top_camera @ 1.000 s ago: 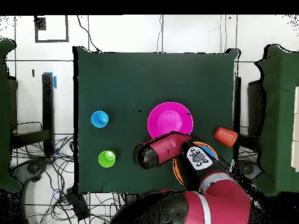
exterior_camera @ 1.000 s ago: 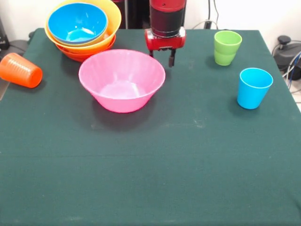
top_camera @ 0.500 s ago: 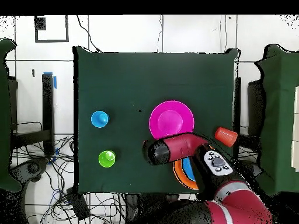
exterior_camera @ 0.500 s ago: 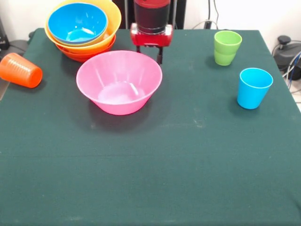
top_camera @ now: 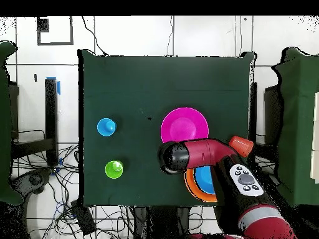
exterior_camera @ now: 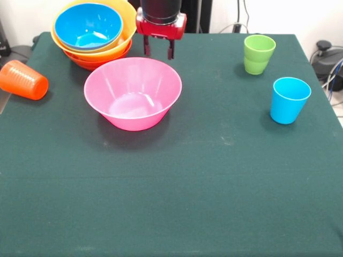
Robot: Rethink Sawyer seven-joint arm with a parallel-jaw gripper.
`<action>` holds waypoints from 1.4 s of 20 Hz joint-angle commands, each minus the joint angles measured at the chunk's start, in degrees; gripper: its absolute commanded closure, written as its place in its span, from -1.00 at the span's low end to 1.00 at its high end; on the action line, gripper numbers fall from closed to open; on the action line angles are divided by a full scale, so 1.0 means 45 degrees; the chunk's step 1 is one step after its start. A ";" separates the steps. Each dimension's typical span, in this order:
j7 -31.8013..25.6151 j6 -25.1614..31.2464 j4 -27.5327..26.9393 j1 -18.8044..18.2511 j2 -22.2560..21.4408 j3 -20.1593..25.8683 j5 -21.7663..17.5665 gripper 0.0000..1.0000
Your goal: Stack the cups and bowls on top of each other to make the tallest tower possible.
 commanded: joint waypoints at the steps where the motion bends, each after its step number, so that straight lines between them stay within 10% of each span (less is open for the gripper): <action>1: -0.0619 0.1478 -0.1039 0.0340 0.0116 0.0772 0.0519 -1.00; 11: -0.0412 0.1406 -0.0768 0.0365 -0.0189 0.0724 0.0648 -1.00; 17: 0.3792 0.1941 -0.1182 0.1991 -0.0458 -0.1664 0.1718 -1.00; 23: 0.4168 0.3616 -0.1220 0.2889 -0.0722 -0.2821 0.2916 -1.00; 28: -0.1482 0.2625 -0.1857 0.1223 0.0277 -0.0552 0.1532 -1.00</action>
